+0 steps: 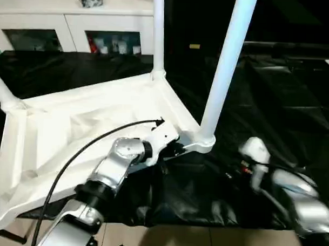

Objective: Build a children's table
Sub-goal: Rotate leg to tighten

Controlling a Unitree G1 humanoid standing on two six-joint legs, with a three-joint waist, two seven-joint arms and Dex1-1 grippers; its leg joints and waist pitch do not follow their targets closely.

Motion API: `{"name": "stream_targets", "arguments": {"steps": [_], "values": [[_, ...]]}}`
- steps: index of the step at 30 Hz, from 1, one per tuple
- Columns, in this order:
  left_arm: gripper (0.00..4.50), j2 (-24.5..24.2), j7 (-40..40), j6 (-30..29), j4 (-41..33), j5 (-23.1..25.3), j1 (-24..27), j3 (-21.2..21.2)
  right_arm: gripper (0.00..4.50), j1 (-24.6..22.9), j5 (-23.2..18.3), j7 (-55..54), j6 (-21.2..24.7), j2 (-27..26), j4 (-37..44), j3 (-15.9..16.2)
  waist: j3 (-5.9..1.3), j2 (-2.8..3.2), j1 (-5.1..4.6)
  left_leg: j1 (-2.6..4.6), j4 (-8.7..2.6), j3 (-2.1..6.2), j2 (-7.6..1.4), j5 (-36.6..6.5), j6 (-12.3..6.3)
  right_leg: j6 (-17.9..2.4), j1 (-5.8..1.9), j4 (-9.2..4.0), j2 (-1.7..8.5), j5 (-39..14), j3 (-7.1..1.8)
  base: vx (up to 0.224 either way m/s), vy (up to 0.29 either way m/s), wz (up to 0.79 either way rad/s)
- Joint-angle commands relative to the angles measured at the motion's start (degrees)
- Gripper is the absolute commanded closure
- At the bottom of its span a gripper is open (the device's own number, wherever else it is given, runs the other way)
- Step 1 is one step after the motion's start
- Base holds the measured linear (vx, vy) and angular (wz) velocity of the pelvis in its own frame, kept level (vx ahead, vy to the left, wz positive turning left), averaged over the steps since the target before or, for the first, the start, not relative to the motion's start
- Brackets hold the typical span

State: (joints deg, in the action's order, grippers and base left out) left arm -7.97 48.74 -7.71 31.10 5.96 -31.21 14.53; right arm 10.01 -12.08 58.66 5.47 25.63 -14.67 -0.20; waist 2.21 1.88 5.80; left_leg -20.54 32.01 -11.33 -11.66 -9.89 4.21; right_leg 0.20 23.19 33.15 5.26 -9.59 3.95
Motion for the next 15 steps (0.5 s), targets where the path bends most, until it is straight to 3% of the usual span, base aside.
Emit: {"name": "stream_targets", "arguments": {"steps": [1, 3, 5, 6, 7, 8, 9, 11, 15], "values": [[4.50, 0.62, 2.18, 1.68, -3.70, -4.04, 0.50, -1.27, 0.96, -0.17, -2.60, 1.51, 2.45, -0.15, 4.66, -0.18, -2.99, -1.57, 0.27, -0.15, -3.09, 0.79, -1.23, -13.72, -6.16, -7.82, -2.85, -4.84, 2.77, -21.85, -1.81, 0.000, 0.000, 0.00], [4.50, -0.27, 3.89, -1.68, -7.21, -5.54, 1.33, -1.81, 0.96, -0.62, -3.42, 1.55, 3.80, -0.59, 7.03, 1.23, -3.04, -1.65, 0.34, -0.12, -3.16, 0.89, -1.45, -13.27, -5.85, -8.00, -2.82, -4.59, 2.95, -21.85, -1.88, 0.000, 0.000, 0.00], [4.06, -1.38, 4.94, -4.32, -9.40, -6.06, 1.82, -1.87, 0.94, -0.37, -3.24, 1.16, 3.95, -1.12, 7.18, 1.93, -3.16, -1.43, 0.28, 0.04, -3.06, 0.76, -1.57, -12.60, -5.67, -8.96, -2.41, -4.51, 2.78, -20.23, -1.94, 0.000, 0.000, 0.00], [3.95, -3.01, 6.22, -7.33, -12.05, -6.44, 2.45, -1.87, 0.94, 0.24, -2.90, 0.50, 3.90, -1.99, 6.65, 2.37, -3.31, -1.36, 0.33, -0.11, -3.02, 0.83, -1.64, -11.56, -5.52, -9.91, -2.52, -4.07, 2.80, -17.76, -1.95, 0.000, 0.000, 0.00], [3.95, -3.54, 6.65, -8.23, -12.85, -6.62, 2.65, -1.91, 0.94, 0.37, -2.90, 0.40, 3.99, -2.22, 6.61, 2.49, -3.40, -1.67, 0.34, -0.19, -2.98, 0.86, -1.70, -11.02, -5.42, -10.43, -2.60, -3.72, 2.83, -16.31, -1.91, 0.000, 0.000, 0.00], [3.89, -5.96, 8.71, -11.75, -16.19, -7.44, 3.58, -2.07, 0.94, 0.85, -2.99, 0.12, 4.42, -3.12, 6.56, 3.02, -3.52, -1.44, 0.43, -0.21, -2.97, 0.90, -1.88, -10.02, -5.48, -11.61, -2.62, -3.32, 2.95, -14.03, -1.94, 0.000, 0.000, 0.00], [3.77, -7.31, 9.79, -13.10, -17.70, -7.80, 4.07, -2.15, 0.94, 1.03, -3.06, -0.04, 4.73, -3.45, 6.67, 3.35, -3.51, -1.96, 0.32, -0.35, -2.92, 0.86, -1.86, -9.32, -5.65, -12.08, -2.64, -3.11, 2.86, -12.87, -1.91, 0.000, 0.000, 0.00], [3.57, -11.63, 12.73, -16.22, -21.28, -8.56, 5.50, -2.65, 0.94, 1.73, -2.84, -0.75, 5.33, -4.42, 6.62, 4.51, -3.37, -1.66, -0.06, -0.51, -2.90, 0.83, -1.65, -8.24, -6.10, -12.55, -2.54, -2.69, 2.57, -10.72, -1.88, 0.000, 0.000, 0.00], [3.34, -16.98, 15.86, -20.01, -25.58, -9.81, 8.19, -4.14, 0.94, 2.82, -2.44, -2.13, 6.41, -6.61, 6.48, 5.70, -3.12, -1.90, -0.22, -0.08, -3.00, 0.63, -1.62, -10.13, -4.84, -11.91, -2.31, -2.95, 2.57, -12.62, -2.06, 0.000, 0.000, 0.00]]}}
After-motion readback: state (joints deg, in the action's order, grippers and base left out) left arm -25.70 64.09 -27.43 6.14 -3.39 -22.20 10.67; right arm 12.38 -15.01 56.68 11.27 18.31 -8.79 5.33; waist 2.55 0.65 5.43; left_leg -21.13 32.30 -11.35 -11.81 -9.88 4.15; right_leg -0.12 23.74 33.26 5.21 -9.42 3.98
